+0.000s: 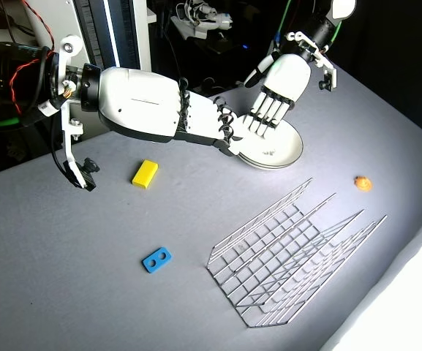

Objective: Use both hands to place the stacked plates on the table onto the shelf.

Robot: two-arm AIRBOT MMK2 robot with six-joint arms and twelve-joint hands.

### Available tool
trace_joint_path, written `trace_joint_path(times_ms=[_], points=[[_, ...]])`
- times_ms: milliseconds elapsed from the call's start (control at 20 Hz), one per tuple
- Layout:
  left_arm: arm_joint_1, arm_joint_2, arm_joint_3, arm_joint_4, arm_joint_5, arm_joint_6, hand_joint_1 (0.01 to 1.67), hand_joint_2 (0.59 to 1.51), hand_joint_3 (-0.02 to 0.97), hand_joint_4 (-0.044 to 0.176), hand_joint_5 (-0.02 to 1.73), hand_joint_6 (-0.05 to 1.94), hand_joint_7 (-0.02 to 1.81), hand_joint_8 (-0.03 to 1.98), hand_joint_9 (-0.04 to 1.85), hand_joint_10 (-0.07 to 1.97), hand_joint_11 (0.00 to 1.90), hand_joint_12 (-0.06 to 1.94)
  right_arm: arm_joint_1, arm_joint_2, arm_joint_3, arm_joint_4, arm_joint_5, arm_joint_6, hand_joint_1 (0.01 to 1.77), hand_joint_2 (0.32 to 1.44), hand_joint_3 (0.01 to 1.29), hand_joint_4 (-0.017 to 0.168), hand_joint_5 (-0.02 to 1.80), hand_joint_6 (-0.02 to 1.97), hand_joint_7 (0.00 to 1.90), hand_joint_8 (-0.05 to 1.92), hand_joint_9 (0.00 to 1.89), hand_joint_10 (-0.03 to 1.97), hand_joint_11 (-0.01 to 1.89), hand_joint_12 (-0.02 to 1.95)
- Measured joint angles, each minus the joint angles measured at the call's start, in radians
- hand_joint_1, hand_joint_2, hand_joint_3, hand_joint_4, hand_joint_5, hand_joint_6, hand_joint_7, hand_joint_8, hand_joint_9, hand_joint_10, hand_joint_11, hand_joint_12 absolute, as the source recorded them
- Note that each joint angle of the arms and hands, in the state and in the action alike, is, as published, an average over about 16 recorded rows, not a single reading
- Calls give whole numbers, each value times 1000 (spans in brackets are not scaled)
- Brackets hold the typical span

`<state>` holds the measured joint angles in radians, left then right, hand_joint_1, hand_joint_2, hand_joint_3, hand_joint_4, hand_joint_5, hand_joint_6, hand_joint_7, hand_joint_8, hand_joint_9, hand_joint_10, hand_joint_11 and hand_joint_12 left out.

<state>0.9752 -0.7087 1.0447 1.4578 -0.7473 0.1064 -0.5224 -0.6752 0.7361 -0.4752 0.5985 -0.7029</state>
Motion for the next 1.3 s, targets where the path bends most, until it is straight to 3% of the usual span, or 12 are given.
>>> trace_joint_path(times_ms=[400,750,1300], points=[[-12,-3,46,-64,-40,104,17,1192,9,0,154,11,159,16,114,7,42,131,0,-3,0,-1,-1,0,1025,978,13,4,124,18,24,14,14,3,21,436],[-6,-13,68,-128,-5,192,17,1193,9,4,151,3,155,19,109,7,24,159,0,-3,0,-1,-2,-1,1018,991,14,4,101,18,21,14,14,4,21,424],[12,-7,77,-172,49,196,17,1194,10,6,136,0,127,19,87,7,16,144,0,-3,0,-1,-3,-1,1045,997,14,5,96,18,35,14,24,3,20,460]])
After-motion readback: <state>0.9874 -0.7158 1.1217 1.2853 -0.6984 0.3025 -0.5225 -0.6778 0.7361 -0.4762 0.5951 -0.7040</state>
